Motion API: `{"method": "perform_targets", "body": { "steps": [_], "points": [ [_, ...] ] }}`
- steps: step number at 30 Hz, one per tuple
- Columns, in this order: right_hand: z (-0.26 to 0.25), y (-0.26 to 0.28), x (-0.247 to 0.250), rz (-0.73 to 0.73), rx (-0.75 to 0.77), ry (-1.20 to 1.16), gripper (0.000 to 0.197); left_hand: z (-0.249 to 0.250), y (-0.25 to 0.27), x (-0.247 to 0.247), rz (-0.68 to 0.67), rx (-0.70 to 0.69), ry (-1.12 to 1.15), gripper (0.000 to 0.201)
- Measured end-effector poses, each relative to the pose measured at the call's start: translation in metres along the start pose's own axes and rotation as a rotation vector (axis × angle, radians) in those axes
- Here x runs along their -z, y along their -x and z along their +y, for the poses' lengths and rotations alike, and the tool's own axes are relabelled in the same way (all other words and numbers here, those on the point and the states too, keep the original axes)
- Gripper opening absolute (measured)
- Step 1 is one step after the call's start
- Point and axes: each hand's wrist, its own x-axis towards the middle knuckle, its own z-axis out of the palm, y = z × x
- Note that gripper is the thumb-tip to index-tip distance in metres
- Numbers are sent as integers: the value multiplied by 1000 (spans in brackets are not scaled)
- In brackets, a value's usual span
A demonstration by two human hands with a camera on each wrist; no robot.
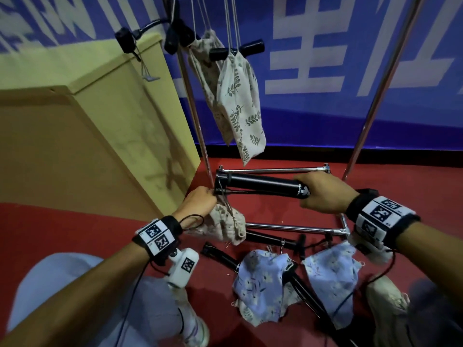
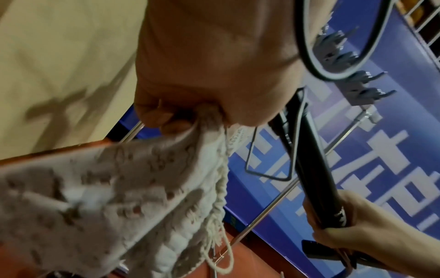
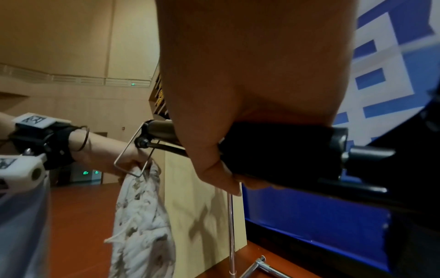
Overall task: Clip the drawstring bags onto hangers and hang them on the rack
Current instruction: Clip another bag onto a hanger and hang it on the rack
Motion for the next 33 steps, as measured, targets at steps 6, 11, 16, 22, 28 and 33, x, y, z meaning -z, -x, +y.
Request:
{"method": "perform_targets", "body": {
  "steps": [6, 11, 16, 22, 28, 33],
  "points": [
    [-3, -5, 1, -74, 19, 100, 23, -12, -9, 1, 137, -2, 353, 41],
    [-5, -7, -9, -114, -28, 240, 21, -2, -2, 7, 57, -29, 339, 59],
    [-6, -8, -10, -151, -68, 281, 19, -3, 2, 4, 76, -241, 284, 30],
    [-7, -5, -8, -183, -152, 343, 20, -6, -5, 4, -20, -295, 148, 45],
    [-32, 5, -35, -137, -105, 523, 42, 6, 8, -17, -113, -354, 58, 30],
    [-60, 2, -56, 63, 57, 583, 38, 26, 26, -29, -68, -162, 269, 44]
  ]
}}
